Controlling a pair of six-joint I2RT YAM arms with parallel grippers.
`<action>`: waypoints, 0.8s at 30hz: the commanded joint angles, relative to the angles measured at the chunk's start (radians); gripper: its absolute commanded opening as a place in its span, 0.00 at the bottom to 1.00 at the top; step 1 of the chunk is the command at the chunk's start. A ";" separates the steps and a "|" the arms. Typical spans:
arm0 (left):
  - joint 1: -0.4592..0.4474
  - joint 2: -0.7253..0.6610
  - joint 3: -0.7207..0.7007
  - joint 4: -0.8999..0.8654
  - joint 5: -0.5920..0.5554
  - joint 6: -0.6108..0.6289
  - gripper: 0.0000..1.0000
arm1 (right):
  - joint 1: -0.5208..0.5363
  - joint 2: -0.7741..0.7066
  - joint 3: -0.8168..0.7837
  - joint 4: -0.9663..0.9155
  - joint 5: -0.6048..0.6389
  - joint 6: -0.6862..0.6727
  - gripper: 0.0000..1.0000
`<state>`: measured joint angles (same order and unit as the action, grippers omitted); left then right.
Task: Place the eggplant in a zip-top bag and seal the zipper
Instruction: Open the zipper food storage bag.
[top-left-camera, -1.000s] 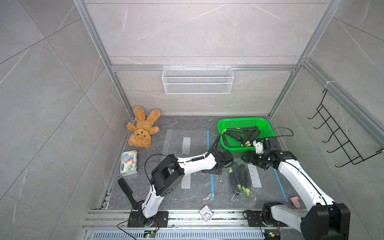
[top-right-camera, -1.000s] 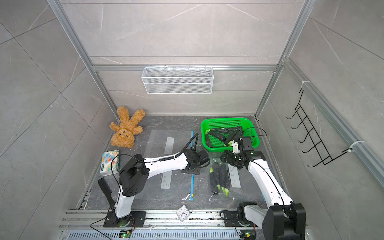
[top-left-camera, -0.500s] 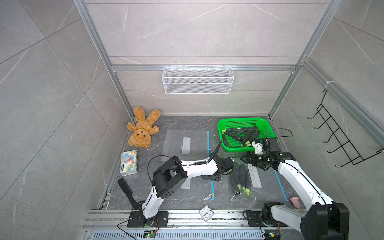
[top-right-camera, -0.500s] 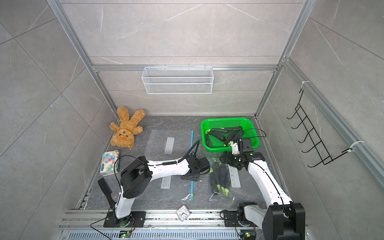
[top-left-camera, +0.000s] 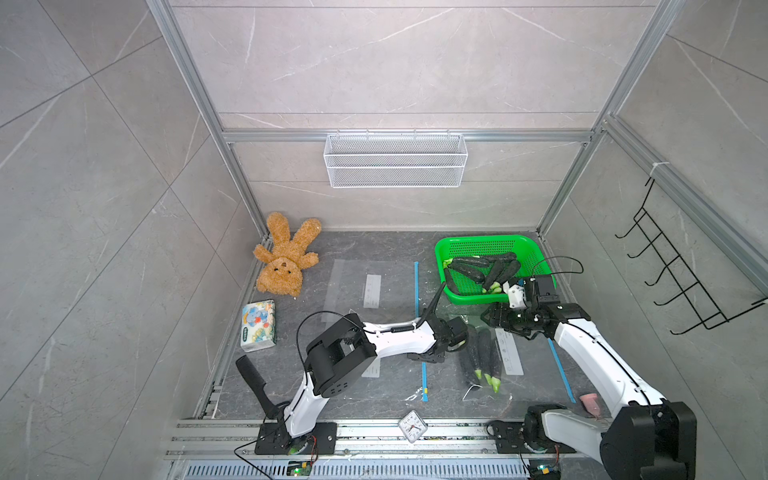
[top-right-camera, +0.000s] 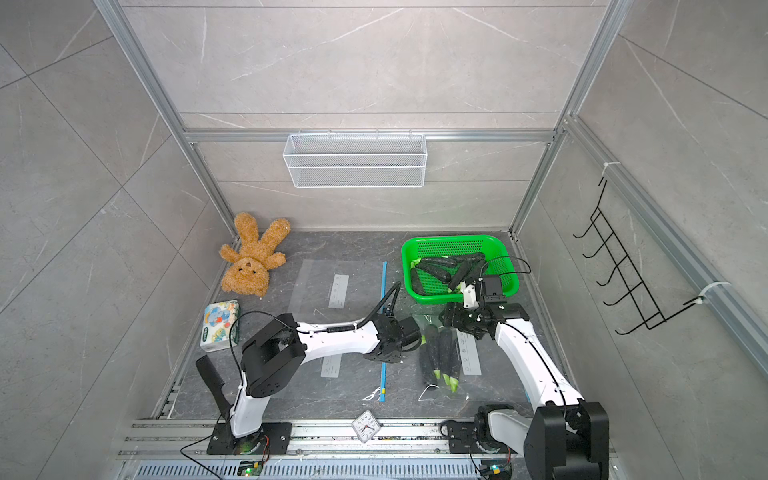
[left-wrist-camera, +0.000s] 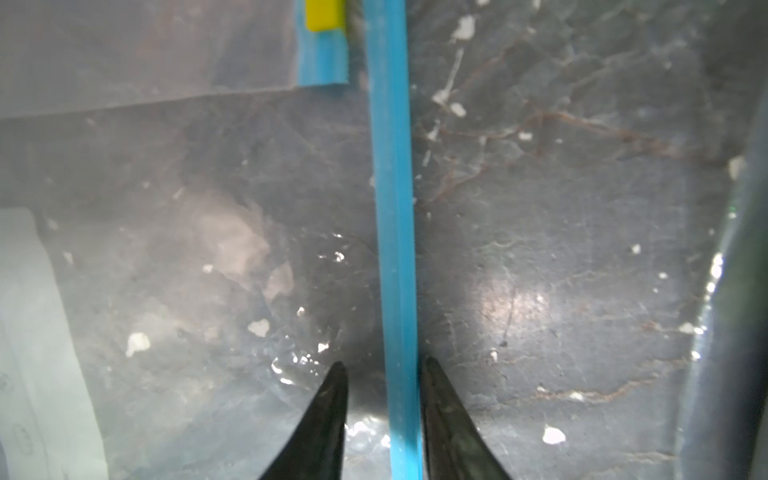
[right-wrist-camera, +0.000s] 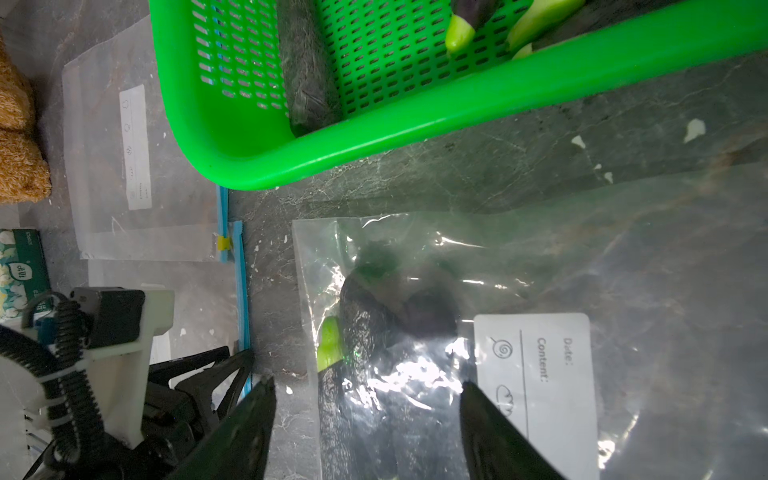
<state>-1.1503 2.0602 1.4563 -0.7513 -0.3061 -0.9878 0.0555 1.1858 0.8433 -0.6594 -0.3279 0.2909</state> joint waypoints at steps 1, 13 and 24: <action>-0.004 -0.015 -0.037 -0.026 -0.007 -0.023 0.16 | -0.008 0.008 0.024 0.010 0.015 -0.024 0.71; -0.014 -0.168 -0.016 -0.135 -0.095 -0.025 0.00 | -0.008 -0.018 0.021 0.017 -0.033 -0.038 0.69; -0.014 -0.318 -0.028 -0.152 -0.127 0.014 0.00 | 0.185 -0.025 -0.068 0.178 -0.223 0.112 0.64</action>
<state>-1.1587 1.7905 1.4296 -0.8684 -0.3950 -0.9962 0.1905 1.1648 0.8101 -0.5613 -0.4755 0.3264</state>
